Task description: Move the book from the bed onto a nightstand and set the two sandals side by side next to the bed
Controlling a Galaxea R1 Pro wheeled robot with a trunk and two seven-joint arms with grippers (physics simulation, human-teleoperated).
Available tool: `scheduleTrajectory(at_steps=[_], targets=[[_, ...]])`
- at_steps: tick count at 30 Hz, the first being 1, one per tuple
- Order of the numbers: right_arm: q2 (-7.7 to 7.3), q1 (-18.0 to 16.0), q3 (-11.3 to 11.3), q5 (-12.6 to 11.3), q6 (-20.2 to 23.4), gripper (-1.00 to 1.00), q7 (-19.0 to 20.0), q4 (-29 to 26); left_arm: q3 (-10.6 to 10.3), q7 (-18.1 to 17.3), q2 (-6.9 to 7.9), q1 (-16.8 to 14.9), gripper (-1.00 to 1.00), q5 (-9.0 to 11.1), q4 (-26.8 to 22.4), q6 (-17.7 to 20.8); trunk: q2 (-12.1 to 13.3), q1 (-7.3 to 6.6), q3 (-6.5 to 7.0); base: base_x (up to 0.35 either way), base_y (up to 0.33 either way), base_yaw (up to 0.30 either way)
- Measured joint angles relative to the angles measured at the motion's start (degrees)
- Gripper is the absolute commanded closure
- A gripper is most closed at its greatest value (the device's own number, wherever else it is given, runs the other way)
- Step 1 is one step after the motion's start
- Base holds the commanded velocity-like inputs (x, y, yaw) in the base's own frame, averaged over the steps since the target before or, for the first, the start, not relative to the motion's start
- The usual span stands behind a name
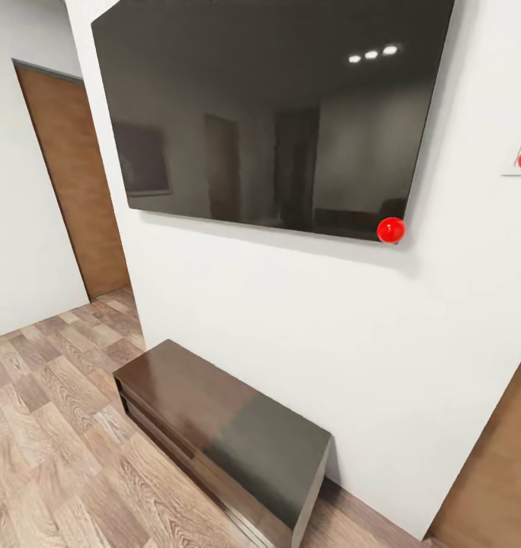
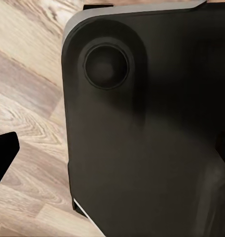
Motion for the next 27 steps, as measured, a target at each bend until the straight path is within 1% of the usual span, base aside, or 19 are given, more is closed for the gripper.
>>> scheduleTrajectory(at_steps=[9,18,27], targets=[[-0.06,0.0,0.0,0.0,0.0,-1.00,0.0,0.0,-0.1,0.0,-0.38,0.0,-1.00,0.0,0.0,0.0,0.0,0.00,0.00,0.000,0.000,0.286],[-0.07,0.0,0.0,0.0,0.0,-1.00,0.0,0.0,0.0,0.0,-0.43,0.0,-1.00,0.0,0.0,-0.2,0.0,0.00,0.00,0.000,0.000,0.286],[-0.02,0.0,0.0,0.0,0.0,-1.00,0.0,0.0,0.0,0.0,-0.38,0.0,-1.00,-0.1,0.0,-1.5,0.0,0.00,0.00,0.000,0.000,0.286]])
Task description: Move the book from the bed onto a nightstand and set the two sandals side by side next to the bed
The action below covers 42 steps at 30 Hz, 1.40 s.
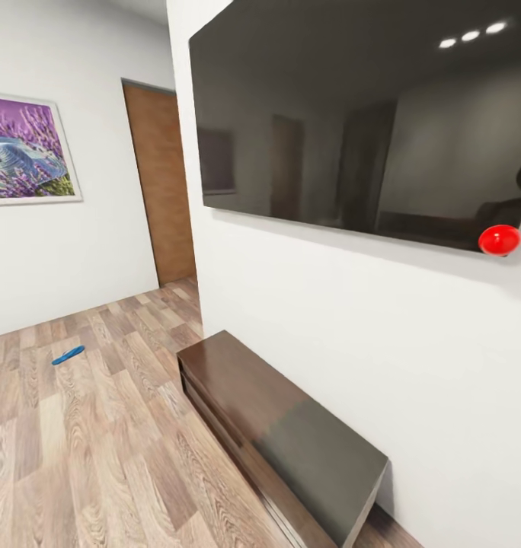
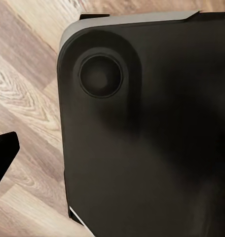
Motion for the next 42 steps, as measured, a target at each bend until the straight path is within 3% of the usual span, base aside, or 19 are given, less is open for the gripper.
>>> scheduleTrajectory(at_steps=[42], targets=[[-0.14,0.0,0.0,0.0,0.0,-1.00,0.0,0.0,0.1,0.0,0.02,0.0,-1.00,0.0,-0.1,-0.3,0.0,0.00,0.00,0.000,0.000,0.286]])
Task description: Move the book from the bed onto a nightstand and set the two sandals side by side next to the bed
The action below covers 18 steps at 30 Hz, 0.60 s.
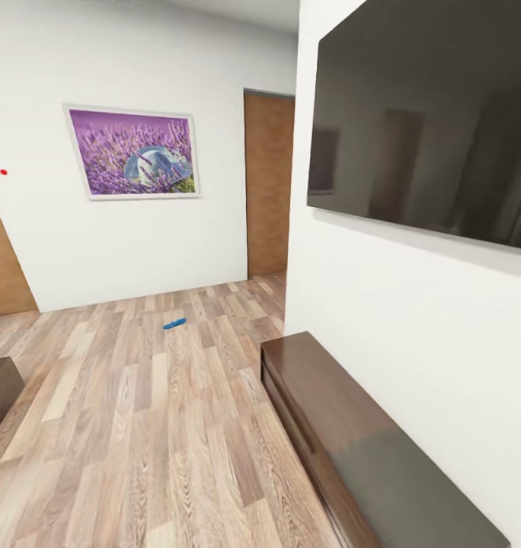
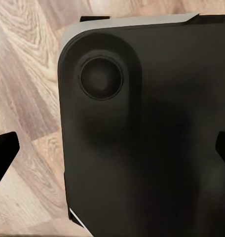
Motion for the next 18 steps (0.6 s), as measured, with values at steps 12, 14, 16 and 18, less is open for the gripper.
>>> scheduleTrajectory(at_steps=[12,14,16,18], targets=[[0.00,0.0,0.0,0.0,0.0,-1.00,0.0,0.0,0.1,0.0,0.08,0.0,-1.00,0.0,0.0,-0.1,0.0,0.00,0.00,0.000,0.000,0.286],[0.00,0.0,0.0,0.0,0.0,-1.00,0.0,0.0,0.1,0.0,0.07,0.0,-1.00,0.0,-0.1,-0.1,0.0,0.00,0.00,0.000,0.000,0.286],[0.00,0.0,0.0,0.0,0.0,-1.00,0.0,0.0,0.1,0.0,0.05,0.0,-1.00,0.0,-0.3,-0.1,0.0,0.00,0.00,0.000,0.000,0.286],[-0.03,0.0,0.0,0.0,0.0,-1.00,0.0,0.0,0.1,0.0,0.07,0.0,-1.00,0.0,-0.9,-0.1,0.0,0.00,0.00,0.000,0.000,0.286]])
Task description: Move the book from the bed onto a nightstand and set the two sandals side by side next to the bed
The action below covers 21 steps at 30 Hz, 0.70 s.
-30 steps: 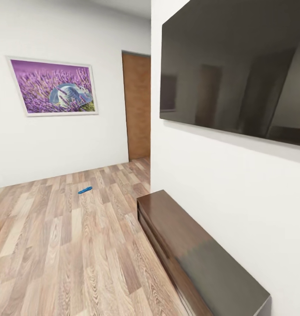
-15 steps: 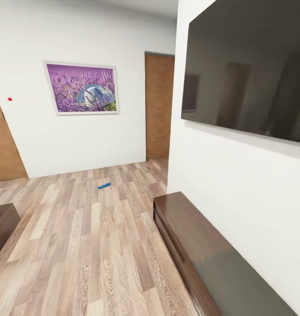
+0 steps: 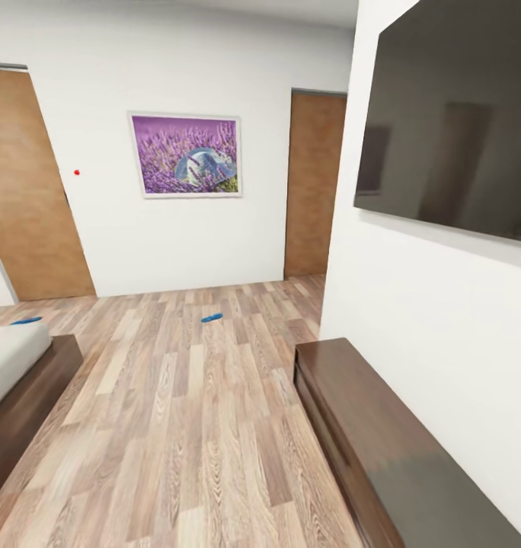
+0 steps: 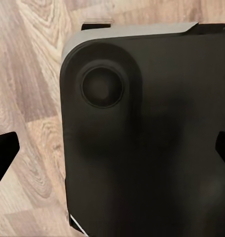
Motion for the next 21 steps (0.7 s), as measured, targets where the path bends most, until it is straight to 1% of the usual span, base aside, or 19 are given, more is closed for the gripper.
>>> scheduleTrajectory(at_steps=[3,9,16,21], targets=[[-0.03,0.0,0.0,0.0,0.0,-1.00,0.0,0.0,0.0,0.0,0.01,0.0,-1.00,0.0,-1.1,0.0,0.0,0.00,0.00,0.000,0.000,0.286],[-0.18,0.0,-0.1,0.0,0.0,-1.00,-0.2,-0.1,0.0,0.0,-0.02,0.0,-1.00,0.1,-1.8,0.0,0.0,0.00,0.00,0.000,0.000,0.284],[-0.22,0.0,-0.1,0.1,0.0,-1.00,-0.2,-0.4,0.0,0.0,0.10,0.0,-1.00,0.1,-5.4,-1.6,0.0,0.00,0.00,0.000,0.000,0.182],[-0.23,0.0,-0.1,0.1,0.0,-1.00,-0.2,-0.6,0.0,0.0,0.09,0.0,-1.00,0.2,-6.2,-2.3,0.0,0.00,0.00,0.000,0.000,0.253]])
